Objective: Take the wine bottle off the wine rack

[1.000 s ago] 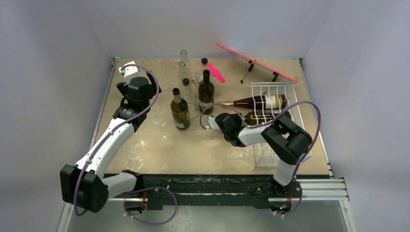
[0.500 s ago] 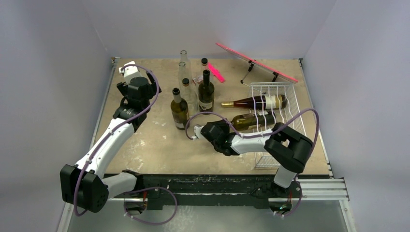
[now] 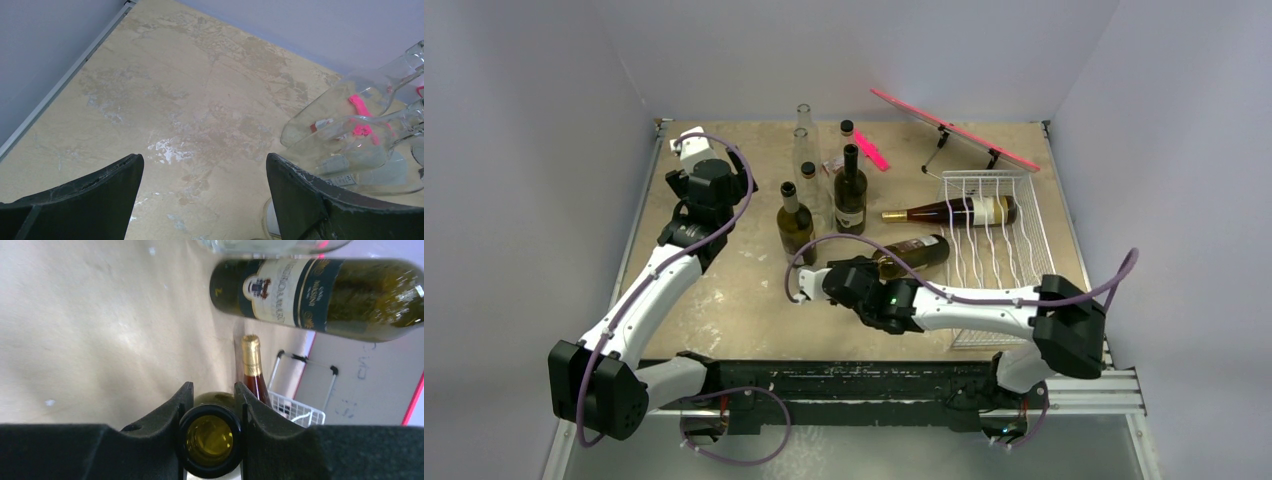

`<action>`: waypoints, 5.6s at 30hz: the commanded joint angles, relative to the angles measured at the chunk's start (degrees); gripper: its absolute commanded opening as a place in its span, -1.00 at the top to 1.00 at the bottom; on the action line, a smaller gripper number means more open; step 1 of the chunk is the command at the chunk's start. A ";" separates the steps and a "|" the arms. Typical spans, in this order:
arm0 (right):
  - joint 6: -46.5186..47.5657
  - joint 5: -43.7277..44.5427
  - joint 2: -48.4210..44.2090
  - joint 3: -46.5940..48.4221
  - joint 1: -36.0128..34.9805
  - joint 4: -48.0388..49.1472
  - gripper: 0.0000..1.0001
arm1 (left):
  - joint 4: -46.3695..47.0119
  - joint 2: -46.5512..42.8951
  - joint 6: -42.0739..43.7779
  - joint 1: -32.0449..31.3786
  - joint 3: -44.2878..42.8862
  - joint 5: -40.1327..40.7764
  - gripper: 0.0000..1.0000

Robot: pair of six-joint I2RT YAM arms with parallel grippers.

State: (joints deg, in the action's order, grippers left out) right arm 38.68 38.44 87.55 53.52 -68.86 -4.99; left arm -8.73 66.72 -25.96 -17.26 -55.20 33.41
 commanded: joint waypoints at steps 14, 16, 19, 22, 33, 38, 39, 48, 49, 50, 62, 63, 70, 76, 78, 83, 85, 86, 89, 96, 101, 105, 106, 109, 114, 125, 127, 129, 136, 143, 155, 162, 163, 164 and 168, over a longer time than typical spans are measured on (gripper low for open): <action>-11.39 -23.56 -23.03 1.61 0.96 15.07 1.00 | 1.44 -0.65 -0.40 0.23 -2.42 -0.25 -0.83; -12.42 -27.00 -23.99 -0.19 3.63 19.57 1.00 | 1.37 -0.53 -0.49 0.26 -2.38 -0.36 -0.83; -14.78 -32.95 -24.06 -1.07 8.46 25.26 1.00 | 1.37 -0.29 -0.47 0.23 -2.39 -0.36 -0.83; -16.03 -35.98 -22.73 -1.19 11.30 30.92 1.00 | 1.35 -0.16 -0.42 0.21 -2.41 -0.28 -0.83; -26.42 -49.06 -14.07 1.46 20.71 42.08 1.00 | 1.26 0.04 -0.02 0.25 -2.51 0.33 -0.83; -31.94 -53.27 -11.33 1.42 23.80 47.66 1.00 | 1.29 0.14 -0.06 0.31 -2.57 0.17 -0.83; -32.59 -53.84 -10.76 1.41 24.24 48.18 1.00 | 1.29 0.12 -0.02 0.24 -2.60 0.17 -0.83; -33.13 -50.97 -5.37 7.67 25.27 44.48 1.00 | 1.26 0.25 0.03 0.36 -2.66 0.29 -0.83; -32.72 -51.19 -4.92 8.31 25.22 43.48 1.00 | 1.26 0.24 0.07 0.30 -2.65 0.32 -0.83; -32.29 -51.43 -4.40 9.09 25.26 42.37 0.88 | 1.26 0.26 0.07 0.29 -2.70 0.26 -0.83; -29.92 -51.36 -1.90 15.13 25.27 33.62 -0.22 | 1.17 0.35 -0.06 0.33 -2.70 0.16 -0.83; -29.56 -51.40 -2.31 15.39 25.27 33.03 -0.24 | 1.17 0.34 -0.06 0.37 -2.64 0.17 -0.83; -25.82 -51.17 -8.66 14.25 25.27 28.91 -0.41 | 1.17 -0.13 -0.15 0.32 -2.70 0.08 -0.83; -21.32 -51.20 -17.18 9.45 25.27 21.74 -0.53 | 1.17 -0.67 -0.24 0.30 -2.66 -0.01 -0.83; -19.63 -49.78 -20.04 7.20 25.24 18.94 -0.57 | 1.17 -0.92 -0.19 0.38 -2.72 -0.01 -0.83; -16.24 -44.33 -25.70 2.62 25.27 10.04 -0.65 | 1.26 -1.51 -0.37 0.33 -2.79 -0.13 -0.83; -14.13 -39.84 -27.13 0.45 25.27 7.41 -0.66 | 1.26 -1.51 -0.35 0.36 -2.81 -0.31 -0.83; -13.31 -36.42 -27.89 -0.81 25.27 7.14 -0.66 | 1.26 -1.55 -0.43 0.33 -2.82 -0.40 -0.83; -10.65 -33.21 -29.29 -4.73 25.27 7.28 -0.67 | 1.26 -1.59 -0.43 0.33 -2.75 -0.45 -0.83; -0.62 -24.73 -24.77 -10.12 25.27 12.21 -0.69 | 1.17 -1.25 -0.34 0.32 -2.72 -0.14 -0.83; 11.68 -24.25 -23.16 -19.09 25.73 27.48 -0.77 | 1.17 -0.88 -0.30 0.32 -2.76 -0.10 -0.83; 16.42 -24.16 -16.06 -20.72 27.29 34.87 -0.77 | 1.17 -0.49 -0.23 0.38 -2.72 -0.01 -0.83; 17.29 -23.49 -13.84 -20.71 27.95 36.44 -0.78 | 1.17 -0.33 -0.21 0.37 -2.72 0.03 -0.83; 19.63 -20.55 -5.55 -20.77 29.20 42.34 -0.78 | 1.17 -0.04 -0.10 0.31 -2.73 0.14 -0.83; 24.18 -16.23 5.84 -22.13 31.05 56.10 -0.78 | 1.09 0.50 -0.05 0.31 -2.73 0.17 -0.83; 31.96 -20.15 20.06 -17.22 38.07 66.43 -0.76 | 1.09 1.31 0.12 0.34 -2.78 0.50 -0.83; 31.99 -22.19 20.96 -16.22 39.29 66.26 -0.74 | 1.12 1.31 0.14 0.33 -2.77 0.52 -0.83; 32.42 -23.94 21.90 -15.15 40.03 65.79 -0.71 | 1.13 1.30 0.05 0.30 -2.72 0.35 -0.83; 34.29 -27.64 25.06 -12.84 40.77 62.60 -0.56 | 1.09 1.47 0.03 0.30 -2.72 0.25 -0.83; 33.67 -30.47 23.75 -13.41 40.74 56.78 -0.13 | 1.11 1.28 -0.01 0.34 -2.77 0.10 -0.83; 29.91 -30.00 17.32 -18.63 38.21 56.15 0.46 | 1.09 0.87 -0.32 0.32 -2.72 -0.27 -0.83; 28.41 -27.83 12.23 -22.04 31.44 56.60 0.62 | 1.17 0.60 -0.37 0.32 -2.65 -0.36 -0.83; 27.96 -27.55 11.46 -22.48 30.70 56.70 0.63 | 1.17 0.58 -0.36 0.33 -2.70 -0.36 -0.83; 27.35 -27.32 10.62 -22.97 30.13 56.60 0.65 | 1.17 0.60 -0.41 0.33 -2.65 -0.36 -0.83; 25.40 -26.96 6.76 -24.28 27.80 55.44 0.75 | 1.22 0.48 -0.49 0.34 -2.68 -0.45 -0.83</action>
State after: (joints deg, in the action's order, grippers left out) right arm 70.91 10.90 99.20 30.20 -38.98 49.87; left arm -8.75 68.29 -25.98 -17.26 -55.31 33.19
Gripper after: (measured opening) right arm 0.444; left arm 0.917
